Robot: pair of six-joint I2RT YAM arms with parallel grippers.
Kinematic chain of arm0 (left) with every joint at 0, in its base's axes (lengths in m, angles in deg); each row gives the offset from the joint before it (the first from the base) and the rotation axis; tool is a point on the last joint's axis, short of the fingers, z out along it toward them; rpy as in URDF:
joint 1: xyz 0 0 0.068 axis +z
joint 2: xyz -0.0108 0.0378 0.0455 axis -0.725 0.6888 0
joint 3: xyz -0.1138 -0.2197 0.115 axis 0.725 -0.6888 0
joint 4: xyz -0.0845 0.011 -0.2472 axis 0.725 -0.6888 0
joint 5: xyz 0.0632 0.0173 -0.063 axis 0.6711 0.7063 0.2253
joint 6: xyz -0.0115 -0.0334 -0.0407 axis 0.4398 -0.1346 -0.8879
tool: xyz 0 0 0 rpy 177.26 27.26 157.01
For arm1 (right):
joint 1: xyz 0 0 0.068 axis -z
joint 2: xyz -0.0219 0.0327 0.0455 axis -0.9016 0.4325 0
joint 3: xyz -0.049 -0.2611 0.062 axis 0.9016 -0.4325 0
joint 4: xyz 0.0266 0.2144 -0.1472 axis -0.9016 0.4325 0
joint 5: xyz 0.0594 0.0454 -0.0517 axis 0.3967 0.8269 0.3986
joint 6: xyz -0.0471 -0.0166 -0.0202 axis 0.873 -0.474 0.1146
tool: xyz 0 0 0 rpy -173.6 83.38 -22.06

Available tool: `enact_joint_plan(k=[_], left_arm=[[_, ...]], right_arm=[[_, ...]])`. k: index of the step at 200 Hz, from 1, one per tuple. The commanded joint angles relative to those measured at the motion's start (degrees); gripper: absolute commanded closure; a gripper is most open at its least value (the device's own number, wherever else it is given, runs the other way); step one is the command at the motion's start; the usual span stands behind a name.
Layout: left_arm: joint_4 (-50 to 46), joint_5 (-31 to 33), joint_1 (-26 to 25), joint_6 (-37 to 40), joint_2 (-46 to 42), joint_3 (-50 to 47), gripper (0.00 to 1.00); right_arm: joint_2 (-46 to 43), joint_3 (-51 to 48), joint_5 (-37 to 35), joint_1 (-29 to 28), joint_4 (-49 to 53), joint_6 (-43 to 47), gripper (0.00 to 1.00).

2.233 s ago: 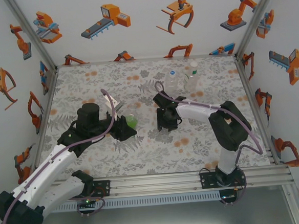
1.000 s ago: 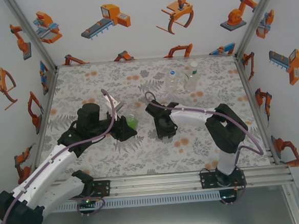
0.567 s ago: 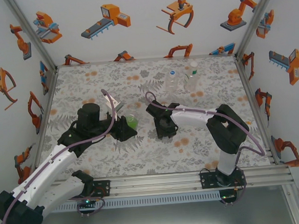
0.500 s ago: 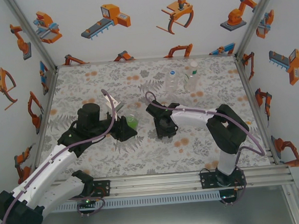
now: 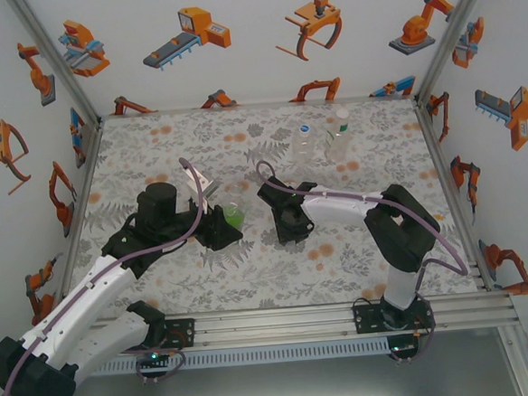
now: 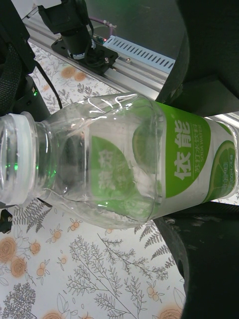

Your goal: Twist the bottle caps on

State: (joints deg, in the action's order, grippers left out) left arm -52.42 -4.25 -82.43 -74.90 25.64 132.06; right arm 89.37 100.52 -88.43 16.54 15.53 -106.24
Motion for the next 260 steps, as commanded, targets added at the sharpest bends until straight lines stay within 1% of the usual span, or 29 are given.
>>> enact_joint_plan(k=[1,26,55,80,100,112,123,143,171,193,236,260], left_arm=[[0.2,-1.1,-0.2,1.1,-0.5,1.1,0.96],[-2.8,-1.6,-0.2,4.5,0.1,1.7,0.96],[-4.7,-3.0,-0.2,8.7,0.0,2.4,0.96],[-7.4,-3.9,-0.2,12.2,0.7,4.1,0.96],[-9.6,-8.1,-0.4,16.7,1.6,5.3,0.96],[-10.0,-9.8,-1.1,20.5,1.7,5.4,0.98],[-11.6,-11.2,-2.2,25.4,1.5,5.7,0.99],[-14.3,-11.3,-3.7,30.4,1.5,6.8,1.00],[-19.5,-11.3,-5.1,33.7,3.3,10.1,1.00],[-22.8,-10.3,-7.1,35.5,5.1,12.4,1.00],[-23.2,-8.6,-10.9,36.3,7.5,15.3,1.00],[-23.5,-7.5,-12.6,36.5,8.3,16.3,1.00]], right_arm=[[-4.2,-0.4,-1.2,-0.3,1.3,0.5,0.70],[-8.6,-0.8,-0.5,-0.2,1.4,3.3,0.75],[-15.8,-1.0,2.2,-0.2,1.0,9.7,0.79],[-23.0,-1.0,7.8,-0.2,-0.3,17.7,0.81],[-28.6,-0.4,12.7,-0.1,-1.1,24.2,0.83],[-32.0,0.1,16.0,-0.2,-1.8,28.4,0.87],[-34.7,0.8,19.1,-0.2,-2.1,31.9,0.89],[-38.5,3.8,24.5,-0.2,-0.6,38.2,0.92],[-40.7,9.0,31.1,-0.2,2.9,45.5,0.93],[-40.6,12.0,34.8,-0.2,3.7,47.6,0.93],[-37.9,15.2,45.3,-0.2,7.6,56.1,0.92],[-37.5,15.2,48.0,-0.2,8.0,58.4,0.92]])
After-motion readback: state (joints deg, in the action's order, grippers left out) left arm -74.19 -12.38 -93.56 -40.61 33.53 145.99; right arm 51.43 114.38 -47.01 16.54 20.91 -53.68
